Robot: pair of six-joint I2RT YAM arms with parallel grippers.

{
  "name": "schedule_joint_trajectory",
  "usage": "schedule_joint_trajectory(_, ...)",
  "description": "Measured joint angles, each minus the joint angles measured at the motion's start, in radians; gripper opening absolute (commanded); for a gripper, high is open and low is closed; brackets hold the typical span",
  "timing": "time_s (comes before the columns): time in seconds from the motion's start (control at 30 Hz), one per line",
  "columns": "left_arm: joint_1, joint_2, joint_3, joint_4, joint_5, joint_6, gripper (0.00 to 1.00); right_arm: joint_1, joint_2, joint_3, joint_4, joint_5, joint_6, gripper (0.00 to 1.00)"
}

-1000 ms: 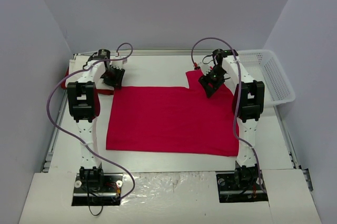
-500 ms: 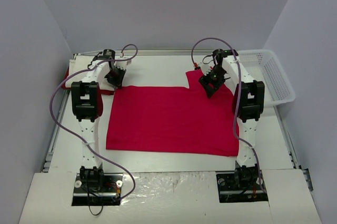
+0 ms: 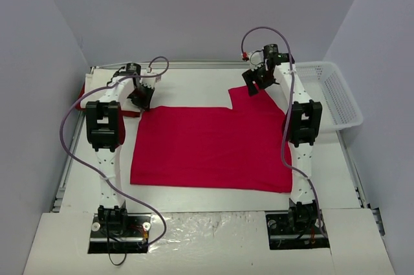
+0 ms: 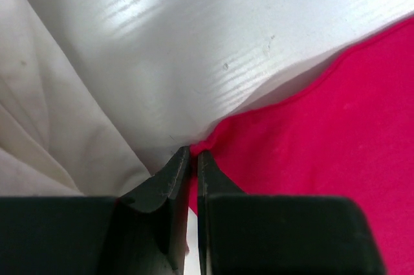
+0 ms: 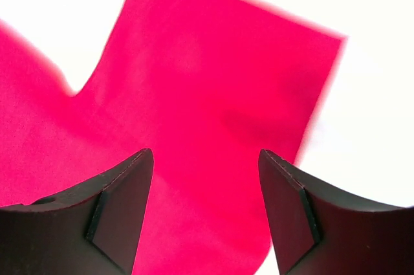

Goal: Fold and stack the t-shirts
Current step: Grap the side of the flattened tshirt furthest away from the robot with both arms

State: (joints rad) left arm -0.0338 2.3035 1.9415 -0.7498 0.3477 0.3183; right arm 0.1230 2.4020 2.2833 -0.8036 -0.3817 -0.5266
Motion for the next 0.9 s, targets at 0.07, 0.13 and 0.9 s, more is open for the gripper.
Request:
schedule_joint_trajectory(0.07, 0.0, -0.009, -0.014, -0.002, 0.01, -0.003, 0.02, -0.004, 0.047, 0.074, 0.046, 0.039, 0.056, 0.64)
schedule_joint_trajectory(0.13, 0.0, -0.025, -0.039, 0.0, 0.022, -0.008, 0.02, -0.005, 0.092, 0.131, 0.092, 0.079, 0.113, 0.65)
schedule_joint_trajectory(0.9, 0.0, -0.299, -0.201, 0.007, 0.075, -0.021, 0.02, -0.097, 0.297, 0.247, 0.264, 0.088, 0.4, 0.52)
